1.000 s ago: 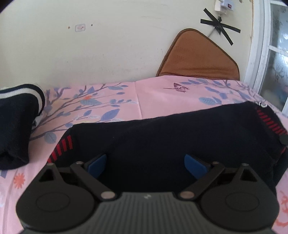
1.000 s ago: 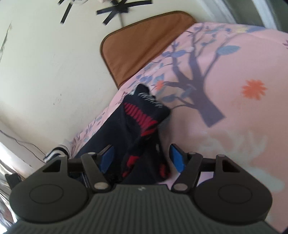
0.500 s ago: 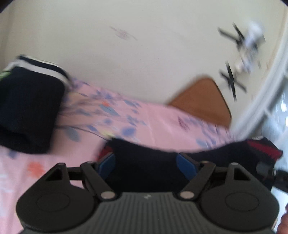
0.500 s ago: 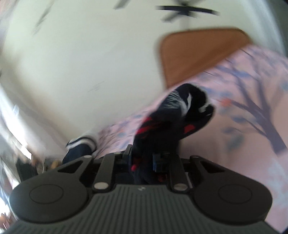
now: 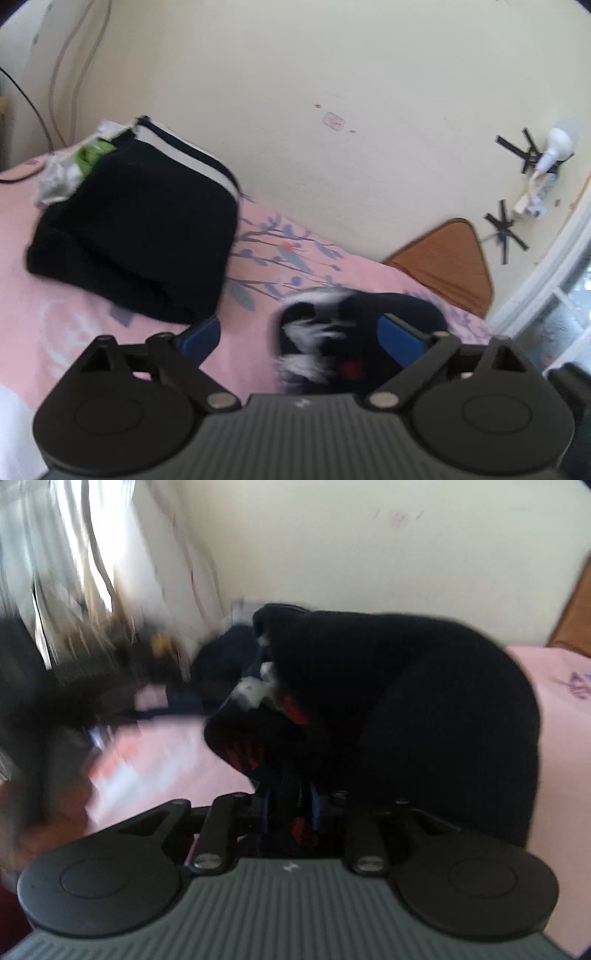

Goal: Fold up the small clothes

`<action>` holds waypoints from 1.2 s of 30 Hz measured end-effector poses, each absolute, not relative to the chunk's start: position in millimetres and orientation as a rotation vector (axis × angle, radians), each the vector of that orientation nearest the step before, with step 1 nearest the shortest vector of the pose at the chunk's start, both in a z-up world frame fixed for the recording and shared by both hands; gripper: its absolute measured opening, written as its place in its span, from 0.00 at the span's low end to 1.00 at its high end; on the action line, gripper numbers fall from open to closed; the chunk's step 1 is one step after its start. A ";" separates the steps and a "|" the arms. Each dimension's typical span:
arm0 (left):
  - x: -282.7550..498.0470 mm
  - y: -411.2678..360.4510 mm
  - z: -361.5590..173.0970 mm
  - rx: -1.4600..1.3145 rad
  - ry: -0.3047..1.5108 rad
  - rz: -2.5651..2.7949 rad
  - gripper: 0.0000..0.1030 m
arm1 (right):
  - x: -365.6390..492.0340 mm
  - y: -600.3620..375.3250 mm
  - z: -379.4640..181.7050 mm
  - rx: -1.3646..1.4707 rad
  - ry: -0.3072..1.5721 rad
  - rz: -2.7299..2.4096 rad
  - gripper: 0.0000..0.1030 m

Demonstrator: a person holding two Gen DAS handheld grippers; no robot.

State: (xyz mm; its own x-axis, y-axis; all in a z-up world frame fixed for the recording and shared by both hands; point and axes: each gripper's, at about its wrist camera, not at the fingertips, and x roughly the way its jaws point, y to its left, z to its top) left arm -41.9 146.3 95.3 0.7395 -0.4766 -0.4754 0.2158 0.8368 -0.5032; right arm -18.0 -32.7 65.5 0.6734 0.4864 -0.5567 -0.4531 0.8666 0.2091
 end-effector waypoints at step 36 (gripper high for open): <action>1.3 106.7 46.0 -0.365 0.696 -0.422 1.00 | -32.5 -108.5 103.6 0.087 0.406 0.347 0.74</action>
